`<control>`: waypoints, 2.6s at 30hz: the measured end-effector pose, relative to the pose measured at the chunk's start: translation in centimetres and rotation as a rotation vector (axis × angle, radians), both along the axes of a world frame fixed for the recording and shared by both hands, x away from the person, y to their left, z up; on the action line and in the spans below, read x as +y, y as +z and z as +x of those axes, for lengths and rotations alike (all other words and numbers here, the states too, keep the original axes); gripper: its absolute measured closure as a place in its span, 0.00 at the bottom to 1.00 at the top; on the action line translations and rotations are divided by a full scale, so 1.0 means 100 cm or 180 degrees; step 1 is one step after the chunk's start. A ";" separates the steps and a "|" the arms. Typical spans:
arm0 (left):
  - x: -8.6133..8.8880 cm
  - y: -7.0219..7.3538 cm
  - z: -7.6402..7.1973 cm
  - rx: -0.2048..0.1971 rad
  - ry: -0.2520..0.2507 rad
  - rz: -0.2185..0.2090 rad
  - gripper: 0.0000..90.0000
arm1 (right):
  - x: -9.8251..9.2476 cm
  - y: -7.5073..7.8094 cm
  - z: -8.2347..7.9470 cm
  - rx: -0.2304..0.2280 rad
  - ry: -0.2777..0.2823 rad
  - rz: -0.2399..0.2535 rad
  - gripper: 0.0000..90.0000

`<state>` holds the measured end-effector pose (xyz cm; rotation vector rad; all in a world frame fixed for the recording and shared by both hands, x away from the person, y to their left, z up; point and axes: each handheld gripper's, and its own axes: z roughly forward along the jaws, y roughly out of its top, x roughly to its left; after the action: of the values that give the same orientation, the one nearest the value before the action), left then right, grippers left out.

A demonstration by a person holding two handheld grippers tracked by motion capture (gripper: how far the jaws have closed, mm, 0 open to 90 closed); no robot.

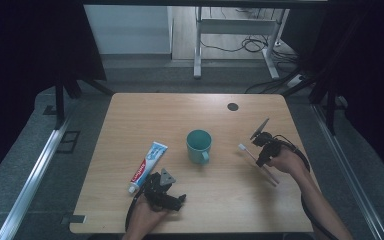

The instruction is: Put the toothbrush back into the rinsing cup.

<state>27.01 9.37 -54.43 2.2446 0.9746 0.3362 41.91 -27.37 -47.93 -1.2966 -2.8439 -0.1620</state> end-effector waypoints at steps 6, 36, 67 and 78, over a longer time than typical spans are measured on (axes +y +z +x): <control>0.000 0.000 0.000 0.0000 0.0001 -0.0001 0.00 | -0.002 0.008 -0.003 -0.0066 -0.0032 0.0127 0.93; 0.000 0.000 0.000 0.0002 0.0003 -0.0003 0.00 | 0.014 0.050 -0.022 -0.0585 0.0098 0.0733 0.93; 0.000 0.000 0.000 -0.0006 0.0001 -0.0002 0.00 | 0.041 0.089 -0.026 -0.1015 0.0228 0.1376 0.93; 0.000 0.000 0.000 -0.0006 0.0002 -0.0003 0.00 | 0.054 0.098 -0.023 -0.1185 0.0279 0.1505 0.93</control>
<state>27.02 9.37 -54.44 2.2429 0.9744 0.3380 39.61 -21.92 -38.10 -1.1296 -2.8597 -1.1017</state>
